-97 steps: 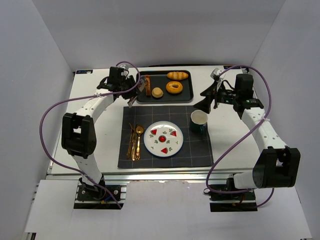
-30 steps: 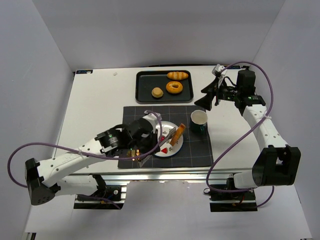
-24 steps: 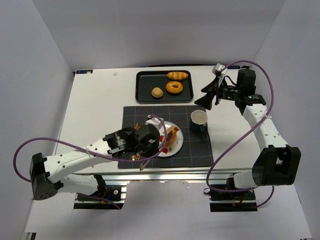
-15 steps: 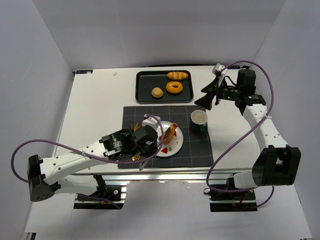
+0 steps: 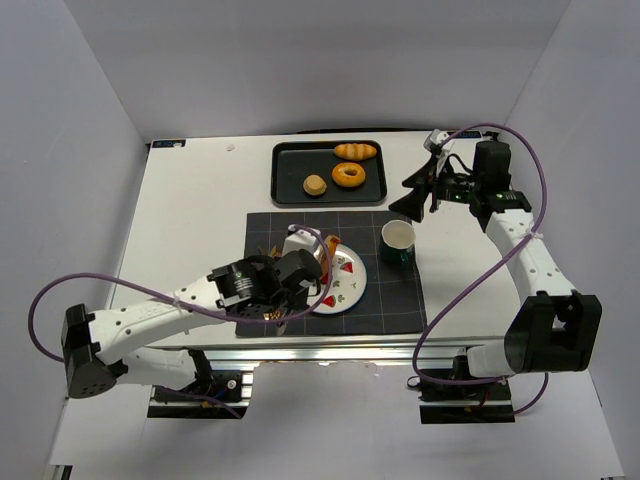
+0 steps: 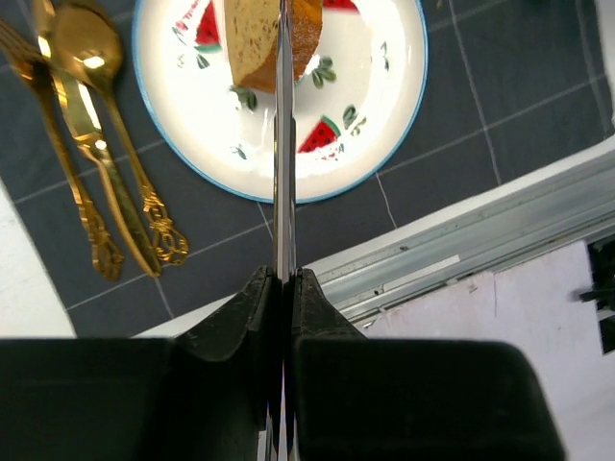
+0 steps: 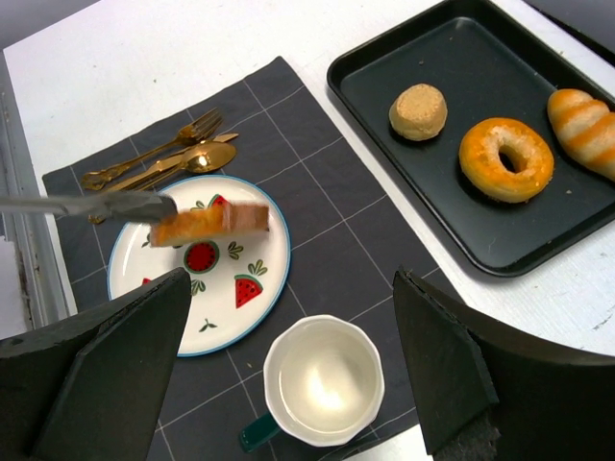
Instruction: Place the bread
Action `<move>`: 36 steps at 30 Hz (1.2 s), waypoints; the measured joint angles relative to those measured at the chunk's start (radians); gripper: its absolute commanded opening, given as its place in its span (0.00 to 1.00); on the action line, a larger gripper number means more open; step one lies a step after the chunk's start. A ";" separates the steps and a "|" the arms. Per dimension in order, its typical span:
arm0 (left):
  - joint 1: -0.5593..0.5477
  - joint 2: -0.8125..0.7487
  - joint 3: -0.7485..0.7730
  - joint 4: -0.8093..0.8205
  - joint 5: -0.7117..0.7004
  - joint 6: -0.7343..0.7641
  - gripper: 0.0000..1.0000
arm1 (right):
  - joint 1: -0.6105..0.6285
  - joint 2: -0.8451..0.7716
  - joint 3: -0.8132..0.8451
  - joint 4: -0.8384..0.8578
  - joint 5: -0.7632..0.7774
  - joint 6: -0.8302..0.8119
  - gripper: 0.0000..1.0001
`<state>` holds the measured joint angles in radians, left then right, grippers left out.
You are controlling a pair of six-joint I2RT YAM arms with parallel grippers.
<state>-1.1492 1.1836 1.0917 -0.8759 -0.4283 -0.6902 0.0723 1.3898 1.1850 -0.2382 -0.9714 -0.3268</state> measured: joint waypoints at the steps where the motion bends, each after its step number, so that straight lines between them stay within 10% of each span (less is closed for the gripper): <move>1: 0.000 0.010 -0.013 0.016 0.013 0.001 0.00 | 0.000 -0.001 -0.005 0.000 0.000 0.000 0.89; 9: 0.000 0.042 -0.057 0.061 0.070 -0.010 0.39 | 0.000 -0.004 -0.019 -0.002 0.000 -0.007 0.89; 16: 0.000 -0.002 -0.074 0.083 0.091 -0.029 0.48 | 0.000 -0.009 -0.023 -0.001 0.000 -0.007 0.89; 30: 0.040 -0.115 -0.087 0.099 0.039 -0.056 0.15 | 0.000 -0.009 -0.023 0.000 -0.002 -0.007 0.89; 36: 0.470 -0.222 -0.152 0.194 0.060 0.110 0.18 | 0.000 -0.009 -0.026 0.000 -0.012 -0.016 0.89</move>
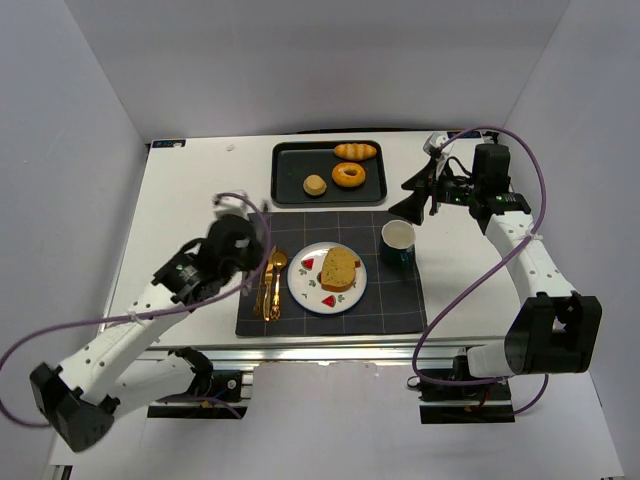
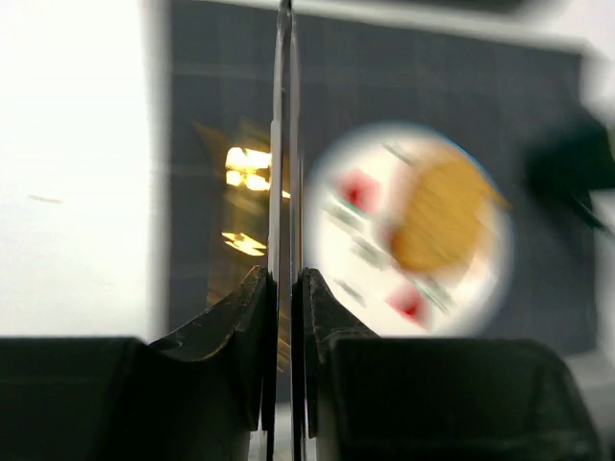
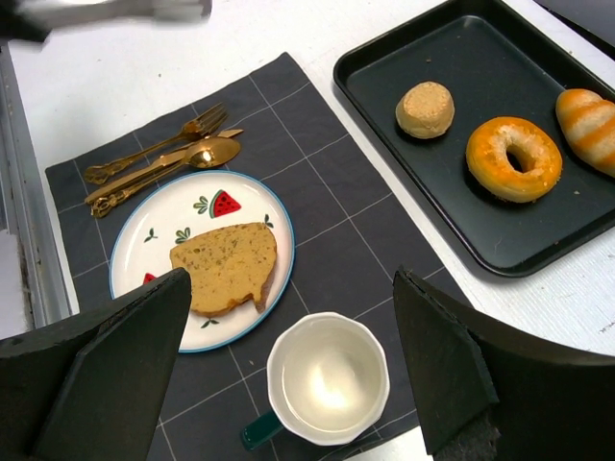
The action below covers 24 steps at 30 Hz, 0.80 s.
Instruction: Place the bread
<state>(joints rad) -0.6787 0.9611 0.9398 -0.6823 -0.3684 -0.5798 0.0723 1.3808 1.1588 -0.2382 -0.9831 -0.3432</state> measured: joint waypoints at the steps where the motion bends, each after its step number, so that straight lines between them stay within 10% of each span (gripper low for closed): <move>1: 0.095 -0.006 -0.029 0.026 0.016 0.048 0.19 | 0.000 0.000 -0.002 0.000 0.000 -0.005 0.89; 9: 0.528 0.238 -0.209 0.285 0.287 0.371 0.33 | 0.003 0.000 -0.004 -0.059 0.001 -0.075 0.89; 18: 0.672 0.472 -0.311 0.536 0.402 0.465 0.45 | 0.003 -0.011 -0.030 -0.088 0.007 -0.112 0.89; 24: 0.712 0.484 -0.312 0.597 0.421 0.453 0.77 | 0.031 -0.026 -0.031 -0.112 0.118 -0.093 0.89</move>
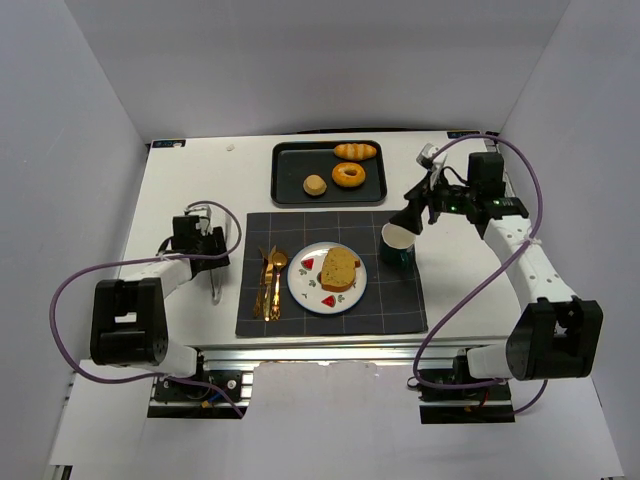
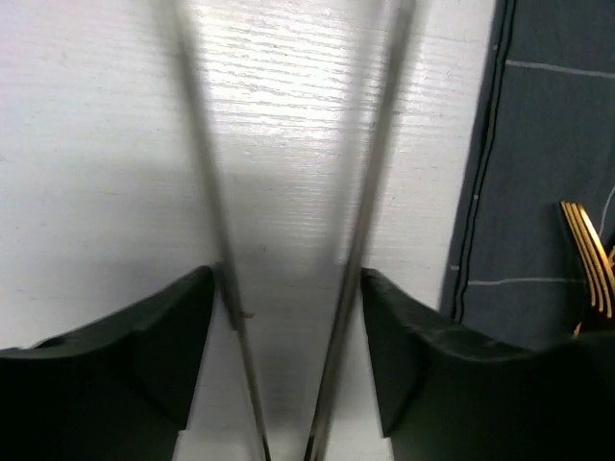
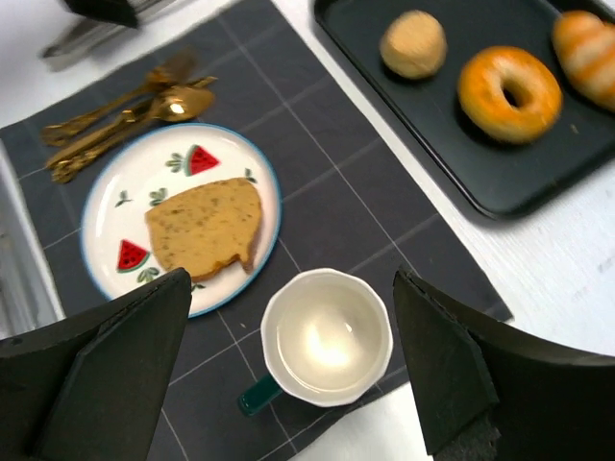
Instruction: Place the bread
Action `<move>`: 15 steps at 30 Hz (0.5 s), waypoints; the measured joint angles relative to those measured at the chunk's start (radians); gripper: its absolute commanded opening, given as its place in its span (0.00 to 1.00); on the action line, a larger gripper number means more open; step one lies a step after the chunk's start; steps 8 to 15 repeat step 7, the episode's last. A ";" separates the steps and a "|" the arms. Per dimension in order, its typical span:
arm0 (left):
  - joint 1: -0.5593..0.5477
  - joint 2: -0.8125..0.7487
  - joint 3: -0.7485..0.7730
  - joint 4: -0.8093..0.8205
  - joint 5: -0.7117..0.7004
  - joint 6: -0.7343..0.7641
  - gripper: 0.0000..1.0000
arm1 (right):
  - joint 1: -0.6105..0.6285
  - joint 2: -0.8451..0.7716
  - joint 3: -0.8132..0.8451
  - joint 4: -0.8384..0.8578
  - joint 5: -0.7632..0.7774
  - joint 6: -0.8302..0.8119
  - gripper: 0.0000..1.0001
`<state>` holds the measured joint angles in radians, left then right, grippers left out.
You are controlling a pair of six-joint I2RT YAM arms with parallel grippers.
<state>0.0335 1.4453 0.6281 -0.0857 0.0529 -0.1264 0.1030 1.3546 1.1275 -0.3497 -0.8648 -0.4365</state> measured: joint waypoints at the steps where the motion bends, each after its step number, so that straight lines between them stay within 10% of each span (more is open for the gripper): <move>1: 0.003 -0.003 0.000 -0.003 -0.002 -0.004 0.79 | 0.013 -0.002 0.000 0.000 0.045 0.018 0.89; 4: 0.007 -0.035 0.000 -0.025 -0.007 -0.016 0.98 | 0.064 -0.002 0.000 0.000 0.226 0.090 0.89; 15: 0.008 -0.101 0.004 -0.056 -0.017 -0.034 0.98 | 0.097 0.004 0.013 -0.004 0.359 0.154 0.89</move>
